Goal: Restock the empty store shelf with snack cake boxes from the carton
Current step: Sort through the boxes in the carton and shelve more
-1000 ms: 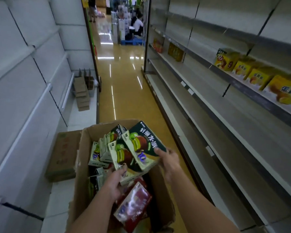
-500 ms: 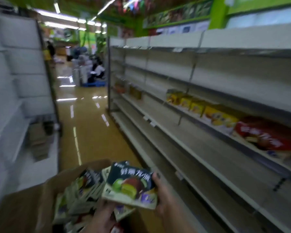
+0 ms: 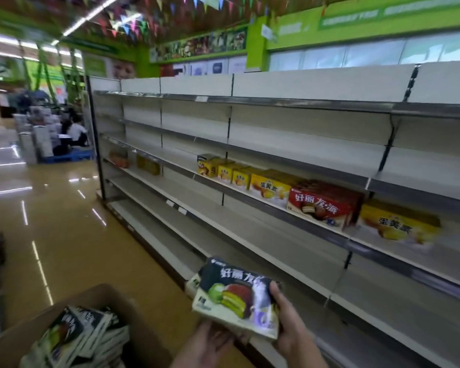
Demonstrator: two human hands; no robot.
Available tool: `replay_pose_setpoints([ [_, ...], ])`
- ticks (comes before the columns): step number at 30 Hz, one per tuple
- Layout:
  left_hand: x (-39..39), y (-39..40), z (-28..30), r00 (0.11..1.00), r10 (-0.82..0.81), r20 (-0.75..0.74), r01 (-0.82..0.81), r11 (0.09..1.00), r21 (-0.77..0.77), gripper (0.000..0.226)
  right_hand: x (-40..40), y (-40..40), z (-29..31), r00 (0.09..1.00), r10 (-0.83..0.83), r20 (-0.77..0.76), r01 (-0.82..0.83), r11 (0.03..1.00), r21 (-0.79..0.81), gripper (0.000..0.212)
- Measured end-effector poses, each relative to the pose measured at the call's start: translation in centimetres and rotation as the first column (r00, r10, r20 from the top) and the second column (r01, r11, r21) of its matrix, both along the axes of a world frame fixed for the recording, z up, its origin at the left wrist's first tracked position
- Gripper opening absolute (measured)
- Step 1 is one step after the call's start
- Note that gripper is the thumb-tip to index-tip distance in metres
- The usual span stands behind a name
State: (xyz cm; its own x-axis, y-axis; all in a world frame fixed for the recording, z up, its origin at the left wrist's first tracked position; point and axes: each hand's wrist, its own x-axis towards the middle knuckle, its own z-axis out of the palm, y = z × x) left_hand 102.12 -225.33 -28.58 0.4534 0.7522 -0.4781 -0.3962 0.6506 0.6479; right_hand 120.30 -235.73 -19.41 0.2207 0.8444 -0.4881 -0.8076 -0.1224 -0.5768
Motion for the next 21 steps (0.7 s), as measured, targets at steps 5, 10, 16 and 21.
replay_pose_setpoints([
  [5,7.1,-2.2,5.4,0.943,-0.334,-0.009,0.334,0.939,0.078,0.052,5.7,-7.3,1.6,0.978,-0.066,0.2,0.074,0.997,-0.035,0.056],
  [10,12.9,-6.5,6.1,0.796,-0.524,-0.303,0.586,0.793,0.167,0.06,10.9,-13.4,1.9,0.974,-0.101,0.201,0.125,0.986,-0.11,0.044],
  [16,21.8,-8.7,1.4,0.865,-0.352,-0.358,0.452,0.856,0.251,0.096,16.7,-19.9,-0.2,0.837,-0.284,0.467,0.34,0.94,-0.039,0.088],
  [21,22.1,-12.2,6.4,0.911,-0.328,-0.252,0.386,0.892,0.235,0.047,21.0,-22.1,-1.4,0.739,-0.626,0.25,0.568,0.778,0.268,0.046],
])
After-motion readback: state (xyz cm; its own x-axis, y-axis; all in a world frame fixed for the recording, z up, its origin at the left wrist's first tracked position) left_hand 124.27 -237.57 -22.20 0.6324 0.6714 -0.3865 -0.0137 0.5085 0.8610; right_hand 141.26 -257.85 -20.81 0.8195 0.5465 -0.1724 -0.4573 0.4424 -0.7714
